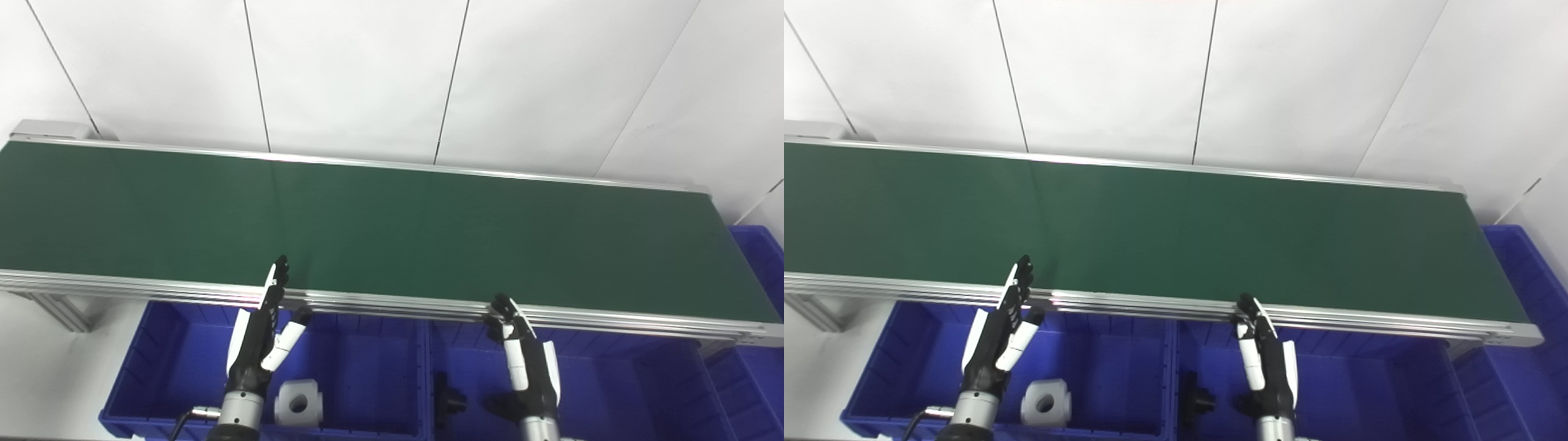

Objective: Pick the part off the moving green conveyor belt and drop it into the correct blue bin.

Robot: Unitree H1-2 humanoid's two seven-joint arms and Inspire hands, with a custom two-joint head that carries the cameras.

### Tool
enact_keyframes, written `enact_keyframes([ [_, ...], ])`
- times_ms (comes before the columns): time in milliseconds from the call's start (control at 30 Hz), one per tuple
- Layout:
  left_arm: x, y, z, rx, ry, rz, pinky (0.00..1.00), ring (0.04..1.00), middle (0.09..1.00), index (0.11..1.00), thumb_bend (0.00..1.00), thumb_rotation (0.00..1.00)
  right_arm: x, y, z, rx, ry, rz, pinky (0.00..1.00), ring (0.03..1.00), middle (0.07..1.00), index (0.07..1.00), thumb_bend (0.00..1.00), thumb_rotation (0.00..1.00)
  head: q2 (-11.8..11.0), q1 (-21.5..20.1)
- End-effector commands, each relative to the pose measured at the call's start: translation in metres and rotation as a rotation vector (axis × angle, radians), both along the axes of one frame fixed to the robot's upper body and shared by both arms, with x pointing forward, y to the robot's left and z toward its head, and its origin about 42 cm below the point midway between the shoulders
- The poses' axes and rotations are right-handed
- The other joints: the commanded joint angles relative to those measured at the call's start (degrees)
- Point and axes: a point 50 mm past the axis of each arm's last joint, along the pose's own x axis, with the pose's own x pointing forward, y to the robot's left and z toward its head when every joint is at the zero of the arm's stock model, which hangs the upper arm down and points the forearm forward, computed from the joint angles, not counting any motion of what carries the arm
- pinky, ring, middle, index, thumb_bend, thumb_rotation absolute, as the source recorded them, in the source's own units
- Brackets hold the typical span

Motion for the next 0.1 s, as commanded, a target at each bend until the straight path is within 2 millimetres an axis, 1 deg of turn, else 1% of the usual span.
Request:
enact_keyframes([
  [0, 0.0051, -0.0004, 0.0143, -0.014, -0.088, 0.007, 1.0, 1.0, 1.0, 1.0, 0.66, 0.89, 0.0039, 0.0044, 0.0138, -0.011, -0.102, 0.018, 0.8, 0.836, 0.894, 0.888, 0.95, 1.0, 0.1, 0.2],
  [67, 0.0008, 0.0018, 0.0157, -0.01, -0.092, 0.01, 1.0, 1.0, 1.0, 1.0, 0.67, 0.89, -0.0007, 0.0055, 0.0153, -0.011, -0.105, 0.023, 0.8, 0.835, 0.895, 0.892, 0.94, 1.0, 0.1, 0.3],
])
